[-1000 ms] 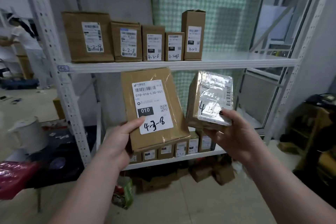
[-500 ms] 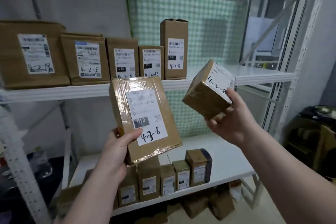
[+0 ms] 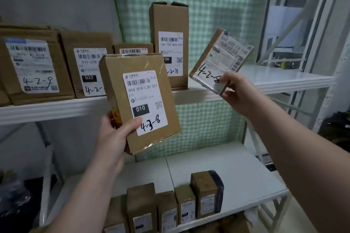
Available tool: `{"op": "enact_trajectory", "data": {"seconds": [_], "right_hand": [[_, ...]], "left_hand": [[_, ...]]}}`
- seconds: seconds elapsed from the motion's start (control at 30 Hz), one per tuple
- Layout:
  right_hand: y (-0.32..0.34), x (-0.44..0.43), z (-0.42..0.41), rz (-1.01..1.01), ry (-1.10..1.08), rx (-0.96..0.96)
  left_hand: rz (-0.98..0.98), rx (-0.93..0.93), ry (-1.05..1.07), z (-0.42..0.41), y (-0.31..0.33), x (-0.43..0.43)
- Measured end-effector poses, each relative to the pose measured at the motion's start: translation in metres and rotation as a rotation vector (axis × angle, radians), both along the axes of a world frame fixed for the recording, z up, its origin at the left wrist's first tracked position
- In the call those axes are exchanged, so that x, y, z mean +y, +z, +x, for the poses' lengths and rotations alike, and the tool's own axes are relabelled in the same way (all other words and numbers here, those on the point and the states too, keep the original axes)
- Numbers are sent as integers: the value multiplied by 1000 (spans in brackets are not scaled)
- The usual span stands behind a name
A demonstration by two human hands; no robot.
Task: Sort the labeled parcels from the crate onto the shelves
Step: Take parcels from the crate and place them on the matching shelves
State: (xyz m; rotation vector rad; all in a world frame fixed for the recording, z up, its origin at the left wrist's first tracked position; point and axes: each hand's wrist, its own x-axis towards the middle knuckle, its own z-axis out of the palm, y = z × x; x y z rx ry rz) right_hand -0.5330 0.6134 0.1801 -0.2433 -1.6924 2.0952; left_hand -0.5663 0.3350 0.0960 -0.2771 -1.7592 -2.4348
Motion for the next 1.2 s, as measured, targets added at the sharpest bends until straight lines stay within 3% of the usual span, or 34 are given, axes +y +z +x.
{"op": "enact_trajectory", "data": {"seconds": [0.47, 0.67, 0.83, 1.2], "right_hand": [[-5, 86, -104, 412, 200, -47], [-17, 81, -117, 640, -4, 27], [-29, 74, -119, 713, -87, 109], [-38, 59, -135, 896, -233, -34]], "left_hand": [[-2, 57, 272, 7, -3, 72], [1, 27, 367, 16, -13, 91], [-10, 17, 378, 17, -12, 93], [11, 21, 328, 2, -3, 80]]}}
